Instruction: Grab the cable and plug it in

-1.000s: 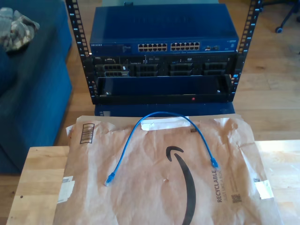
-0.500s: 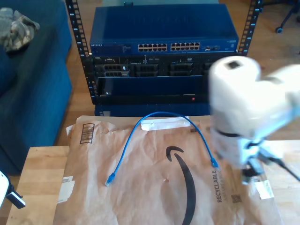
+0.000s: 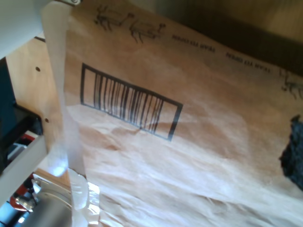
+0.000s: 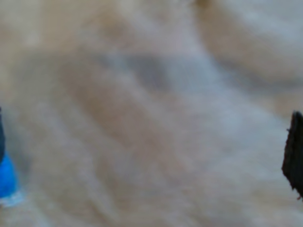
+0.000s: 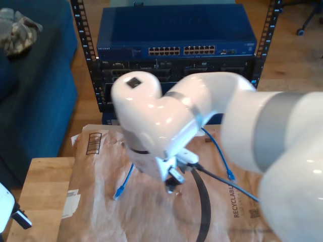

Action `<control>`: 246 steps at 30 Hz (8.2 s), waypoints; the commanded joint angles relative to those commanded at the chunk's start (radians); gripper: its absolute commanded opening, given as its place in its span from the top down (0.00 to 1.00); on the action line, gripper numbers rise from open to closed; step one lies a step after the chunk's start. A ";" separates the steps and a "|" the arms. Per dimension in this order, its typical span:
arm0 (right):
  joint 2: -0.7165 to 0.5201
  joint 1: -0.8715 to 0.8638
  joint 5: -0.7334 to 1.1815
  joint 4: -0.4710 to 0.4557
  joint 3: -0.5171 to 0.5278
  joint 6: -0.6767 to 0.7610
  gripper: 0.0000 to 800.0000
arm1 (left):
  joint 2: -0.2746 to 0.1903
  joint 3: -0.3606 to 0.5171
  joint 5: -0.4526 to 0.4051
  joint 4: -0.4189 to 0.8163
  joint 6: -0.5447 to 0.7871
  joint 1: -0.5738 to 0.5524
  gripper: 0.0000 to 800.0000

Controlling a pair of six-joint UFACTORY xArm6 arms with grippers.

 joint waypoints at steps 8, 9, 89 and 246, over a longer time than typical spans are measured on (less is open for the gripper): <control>0.132 0.026 -0.057 0.000 -0.110 -0.008 0.01 | 0.005 0.000 0.000 0.000 -0.002 -0.002 0.00; 0.149 0.026 -0.057 0.000 -0.124 -0.008 0.01 | 0.005 0.000 0.000 0.000 -0.002 -0.002 0.00; -0.609 -0.578 0.166 0.189 0.459 0.183 0.96 | 0.222 -0.514 0.015 -0.388 -0.233 -0.595 0.00; -0.534 -0.657 0.434 0.713 -0.032 0.330 0.98 | 0.288 -0.611 0.114 -0.962 -0.114 -0.528 0.65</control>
